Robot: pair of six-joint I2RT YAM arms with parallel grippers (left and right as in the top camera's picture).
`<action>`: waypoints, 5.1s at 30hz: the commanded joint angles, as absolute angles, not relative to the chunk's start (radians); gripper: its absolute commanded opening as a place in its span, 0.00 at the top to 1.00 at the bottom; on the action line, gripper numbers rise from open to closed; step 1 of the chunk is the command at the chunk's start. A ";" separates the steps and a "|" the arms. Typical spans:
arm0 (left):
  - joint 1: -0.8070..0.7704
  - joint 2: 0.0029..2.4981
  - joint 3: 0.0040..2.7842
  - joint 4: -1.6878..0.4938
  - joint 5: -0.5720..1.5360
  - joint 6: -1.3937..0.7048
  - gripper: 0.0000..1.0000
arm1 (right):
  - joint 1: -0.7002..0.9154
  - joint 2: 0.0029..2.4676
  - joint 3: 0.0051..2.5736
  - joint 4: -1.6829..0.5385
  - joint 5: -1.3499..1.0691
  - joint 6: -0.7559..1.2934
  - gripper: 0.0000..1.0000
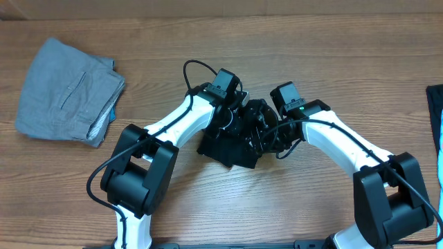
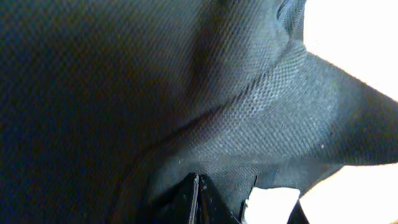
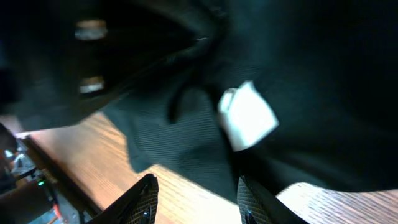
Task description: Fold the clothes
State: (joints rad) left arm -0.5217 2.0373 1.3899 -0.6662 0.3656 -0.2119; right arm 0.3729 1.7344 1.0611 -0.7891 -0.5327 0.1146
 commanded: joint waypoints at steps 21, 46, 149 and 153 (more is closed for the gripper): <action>-0.509 2.028 1.423 -0.703 0.355 -0.240 0.93 | 0.408 1.774 1.050 -0.833 -0.571 0.158 0.96; -0.411 1.923 1.658 -0.900 0.281 -0.155 0.66 | 0.289 1.658 1.109 -0.945 -0.400 0.210 0.72; -0.549 1.958 1.430 -0.830 0.288 -0.450 0.92 | 0.192 1.886 1.190 -0.582 -0.150 0.314 0.95; -0.540 1.958 1.340 -0.731 0.317 -0.480 0.96 | 0.168 1.920 1.190 -0.677 -0.151 0.385 0.96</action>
